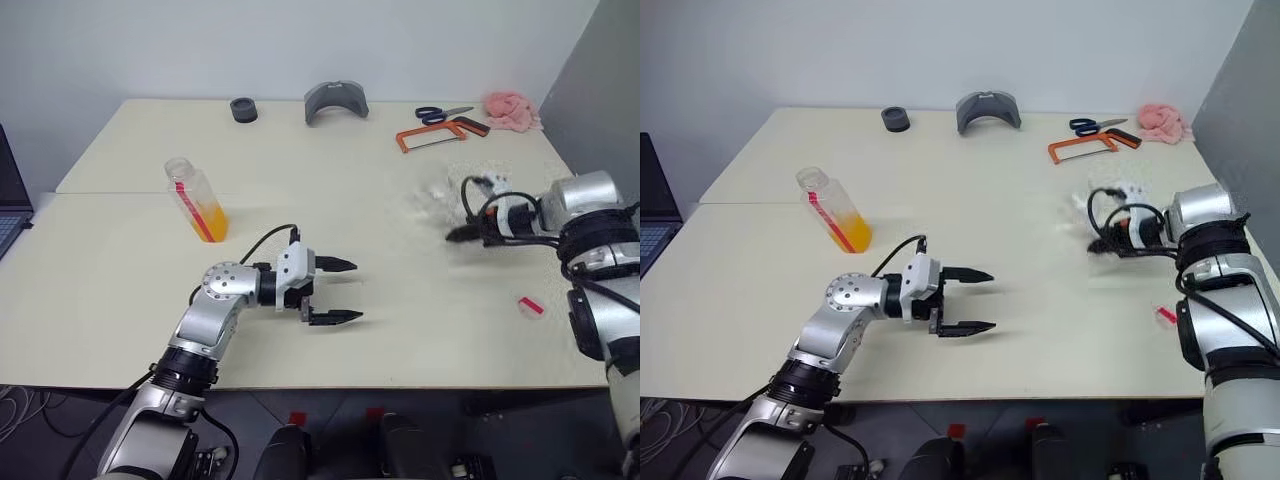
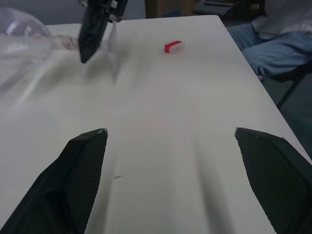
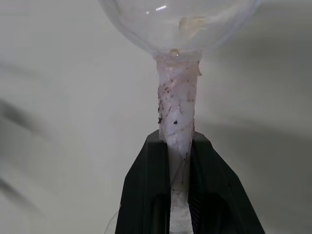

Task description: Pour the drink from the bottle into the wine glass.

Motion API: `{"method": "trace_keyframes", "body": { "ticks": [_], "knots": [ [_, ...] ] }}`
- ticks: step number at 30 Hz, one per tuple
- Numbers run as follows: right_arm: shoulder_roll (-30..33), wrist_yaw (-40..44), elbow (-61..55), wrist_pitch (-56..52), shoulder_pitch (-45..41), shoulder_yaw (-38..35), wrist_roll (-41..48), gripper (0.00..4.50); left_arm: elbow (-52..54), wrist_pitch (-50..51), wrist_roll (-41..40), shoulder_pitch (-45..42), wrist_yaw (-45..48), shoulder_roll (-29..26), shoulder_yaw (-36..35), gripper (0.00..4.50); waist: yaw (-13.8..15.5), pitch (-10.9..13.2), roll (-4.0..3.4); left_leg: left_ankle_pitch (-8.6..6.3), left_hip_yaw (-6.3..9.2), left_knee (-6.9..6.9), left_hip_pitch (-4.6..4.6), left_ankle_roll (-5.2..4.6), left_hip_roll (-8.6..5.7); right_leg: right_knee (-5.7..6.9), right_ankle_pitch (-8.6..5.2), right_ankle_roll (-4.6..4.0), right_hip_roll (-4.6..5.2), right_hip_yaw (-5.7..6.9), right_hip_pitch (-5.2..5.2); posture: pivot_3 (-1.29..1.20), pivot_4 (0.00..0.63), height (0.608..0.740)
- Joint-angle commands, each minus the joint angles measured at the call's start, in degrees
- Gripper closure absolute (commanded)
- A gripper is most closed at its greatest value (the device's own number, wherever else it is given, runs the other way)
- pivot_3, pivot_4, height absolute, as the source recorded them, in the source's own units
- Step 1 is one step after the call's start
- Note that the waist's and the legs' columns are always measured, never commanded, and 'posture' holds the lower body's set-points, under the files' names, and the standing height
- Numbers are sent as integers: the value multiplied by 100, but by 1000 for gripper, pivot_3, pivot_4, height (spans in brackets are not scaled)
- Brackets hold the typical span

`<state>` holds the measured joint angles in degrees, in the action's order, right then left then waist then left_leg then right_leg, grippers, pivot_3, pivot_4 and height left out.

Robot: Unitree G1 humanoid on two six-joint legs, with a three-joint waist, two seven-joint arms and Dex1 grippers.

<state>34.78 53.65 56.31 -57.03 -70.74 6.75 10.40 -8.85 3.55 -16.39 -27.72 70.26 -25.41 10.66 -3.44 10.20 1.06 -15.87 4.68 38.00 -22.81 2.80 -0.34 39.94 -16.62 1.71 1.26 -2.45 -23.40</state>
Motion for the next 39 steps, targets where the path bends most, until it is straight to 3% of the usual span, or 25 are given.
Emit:
{"method": "trace_keyframes", "body": {
  "ticks": [1,4,9,20,32,34,39],
  "knots": [
    [-199,-589,-474,936,258,-509,73,4346,180,157,-216,-52,-196,-10,-280,0,17,0,0,0,0,0,-2,0,1,0,0,0,2,1,0,0,150,740],
    [-653,-1396,-1056,2016,1050,-876,32,4346,201,340,-302,-98,-322,-9,-409,0,17,-2,2,0,0,1,-6,0,1,-1,0,1,8,1,1,0,150,740],
    [-1203,-2109,-2221,2701,2333,-1140,11,4346,247,383,-256,-134,-533,-33,-547,0,19,-8,7,1,2,9,1,1,2,1,1,2,9,1,11,0,150,740],
    [-1580,-2619,-4594,2424,4739,-1015,14,4346,407,631,-311,-46,-631,-224,-710,0,64,-45,8,0,11,5,12,1,2,0,0,2,3,7,25,0,150,740],
    [-1689,-2495,-5113,2249,5447,-799,121,4346,373,619,-265,-43,-589,-328,-737,0,69,-91,28,-1,8,-11,75,-1,0,-18,-2,1,-11,6,80,0,150,740],
    [-1670,-2522,-5105,2746,5464,-686,-81,4346,423,660,-288,5,-662,-342,-796,0,69,-95,28,-4,12,-24,112,-4,0,-49,-3,1,-20,14,126,0,150,740],
    [-2004,-2707,-4916,4428,4981,-599,-367,4346,705,880,-438,279,-1165,-329,-1152,0,-12,-92,26,-4,11,-24,112,-6,4,-50,-3,2,-23,6,121,0,150,740]
  ]
}}
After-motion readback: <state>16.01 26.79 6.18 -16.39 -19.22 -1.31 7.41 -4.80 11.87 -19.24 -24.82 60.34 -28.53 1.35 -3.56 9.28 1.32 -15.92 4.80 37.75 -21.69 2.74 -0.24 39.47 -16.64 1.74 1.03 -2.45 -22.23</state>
